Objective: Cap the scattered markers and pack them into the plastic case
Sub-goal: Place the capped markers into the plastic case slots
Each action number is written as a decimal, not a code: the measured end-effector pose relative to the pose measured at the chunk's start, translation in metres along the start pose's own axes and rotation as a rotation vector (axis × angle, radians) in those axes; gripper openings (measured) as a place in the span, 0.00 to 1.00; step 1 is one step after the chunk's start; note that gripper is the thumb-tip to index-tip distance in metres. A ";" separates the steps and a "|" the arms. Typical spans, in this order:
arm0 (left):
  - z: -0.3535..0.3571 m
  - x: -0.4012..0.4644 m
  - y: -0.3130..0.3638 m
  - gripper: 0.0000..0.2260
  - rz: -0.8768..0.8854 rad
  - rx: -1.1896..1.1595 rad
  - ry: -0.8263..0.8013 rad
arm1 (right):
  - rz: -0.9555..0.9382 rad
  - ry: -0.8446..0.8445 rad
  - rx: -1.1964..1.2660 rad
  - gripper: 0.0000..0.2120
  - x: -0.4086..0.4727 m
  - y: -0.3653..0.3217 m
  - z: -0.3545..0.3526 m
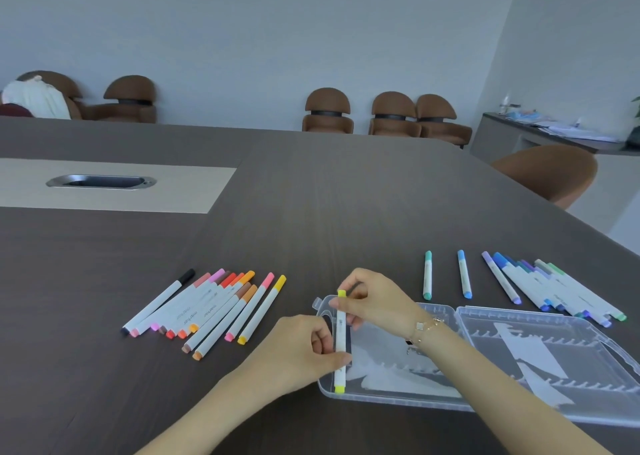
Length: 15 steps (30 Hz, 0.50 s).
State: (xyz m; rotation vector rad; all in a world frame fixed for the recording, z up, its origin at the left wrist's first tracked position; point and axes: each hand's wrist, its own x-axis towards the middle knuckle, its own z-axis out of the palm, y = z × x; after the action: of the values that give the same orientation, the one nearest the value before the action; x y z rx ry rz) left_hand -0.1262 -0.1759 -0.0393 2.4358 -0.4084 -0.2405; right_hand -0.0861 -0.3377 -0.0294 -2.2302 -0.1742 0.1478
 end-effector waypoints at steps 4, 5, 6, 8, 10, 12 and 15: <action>0.001 -0.001 0.001 0.11 -0.002 -0.012 -0.019 | -0.022 0.002 -0.011 0.10 0.001 0.007 -0.001; 0.002 -0.001 0.001 0.11 -0.002 -0.016 -0.018 | -0.022 -0.003 -0.041 0.10 0.002 0.009 -0.002; 0.002 -0.001 0.000 0.11 -0.001 -0.021 -0.018 | -0.024 -0.007 -0.069 0.10 0.002 0.011 -0.002; 0.002 -0.001 0.000 0.11 0.000 -0.029 -0.015 | -0.032 -0.008 -0.105 0.12 0.003 0.014 -0.001; 0.002 -0.001 0.000 0.11 -0.005 -0.033 -0.014 | -0.037 -0.003 -0.117 0.13 0.002 0.015 0.000; 0.002 -0.001 -0.001 0.11 -0.002 -0.030 -0.012 | -0.037 0.003 -0.129 0.13 0.002 0.016 0.001; 0.003 0.000 -0.003 0.11 -0.002 -0.044 -0.011 | -0.041 0.004 -0.172 0.12 0.001 0.017 0.001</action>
State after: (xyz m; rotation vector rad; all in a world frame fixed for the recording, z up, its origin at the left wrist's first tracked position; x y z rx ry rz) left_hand -0.1264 -0.1757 -0.0438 2.3926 -0.4011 -0.2617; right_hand -0.0838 -0.3471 -0.0440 -2.3962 -0.2383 0.1093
